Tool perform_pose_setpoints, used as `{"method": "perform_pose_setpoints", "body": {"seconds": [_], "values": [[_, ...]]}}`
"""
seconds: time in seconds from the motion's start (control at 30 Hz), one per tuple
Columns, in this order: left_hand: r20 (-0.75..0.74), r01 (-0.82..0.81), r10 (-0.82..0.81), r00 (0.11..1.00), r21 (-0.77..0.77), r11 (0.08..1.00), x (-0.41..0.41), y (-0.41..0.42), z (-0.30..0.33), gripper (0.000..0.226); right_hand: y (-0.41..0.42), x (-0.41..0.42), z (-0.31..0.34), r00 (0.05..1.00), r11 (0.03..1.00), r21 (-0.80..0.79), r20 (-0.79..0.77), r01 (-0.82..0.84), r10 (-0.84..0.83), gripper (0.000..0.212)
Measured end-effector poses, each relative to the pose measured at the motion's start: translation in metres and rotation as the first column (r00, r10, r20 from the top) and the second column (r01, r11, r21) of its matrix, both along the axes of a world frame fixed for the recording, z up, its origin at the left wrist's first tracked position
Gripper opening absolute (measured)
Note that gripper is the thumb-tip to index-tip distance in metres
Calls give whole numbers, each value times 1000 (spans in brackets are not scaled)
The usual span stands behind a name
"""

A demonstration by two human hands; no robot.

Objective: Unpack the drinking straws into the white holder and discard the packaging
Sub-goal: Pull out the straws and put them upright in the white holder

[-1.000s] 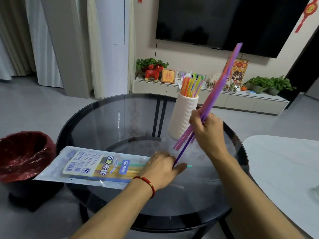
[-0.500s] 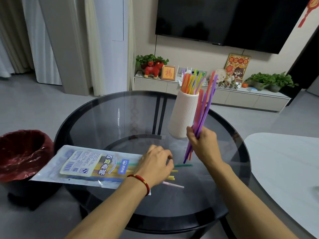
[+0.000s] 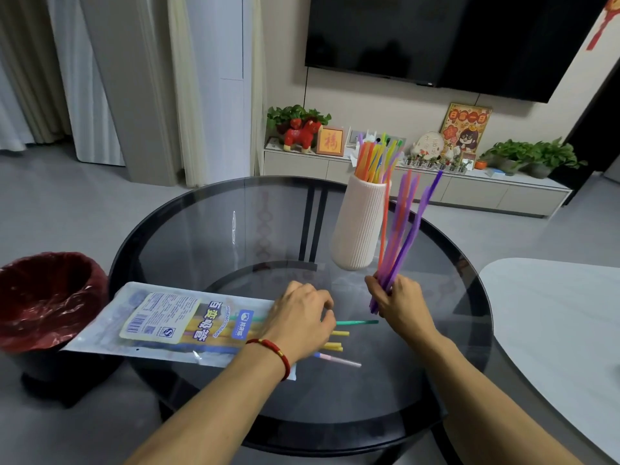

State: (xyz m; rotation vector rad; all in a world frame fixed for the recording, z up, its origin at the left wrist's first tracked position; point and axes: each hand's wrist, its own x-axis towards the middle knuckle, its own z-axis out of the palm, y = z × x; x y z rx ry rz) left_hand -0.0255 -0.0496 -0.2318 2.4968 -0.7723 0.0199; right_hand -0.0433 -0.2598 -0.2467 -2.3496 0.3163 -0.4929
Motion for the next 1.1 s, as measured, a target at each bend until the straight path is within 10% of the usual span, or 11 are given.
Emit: {"method": "perform_pose_setpoints", "body": {"seconds": [0.3, 0.47, 0.67, 1.1], "values": [[10, -35, 35, 999, -11, 999, 1, -4, 1, 24, -3, 29, 92, 913, 934, 357, 375, 18, -161, 30], [20, -31, 31, 999, 5, 1000, 4, -3, 3, 27, -8, 72, 163, 845, 956, 291, 499, 45, -192, 31], [25, -32, 31, 999, 41, 999, 6, 1, 4, 27, -3, 101, 173, 895, 992, 28, 428, 126, -126, 37], [22, -16, 15, 1000, 19, 1000, 2, 1, 8, 28, 2, 110, 182, 943, 980, -1, 270, 200, -192, 31]]}}
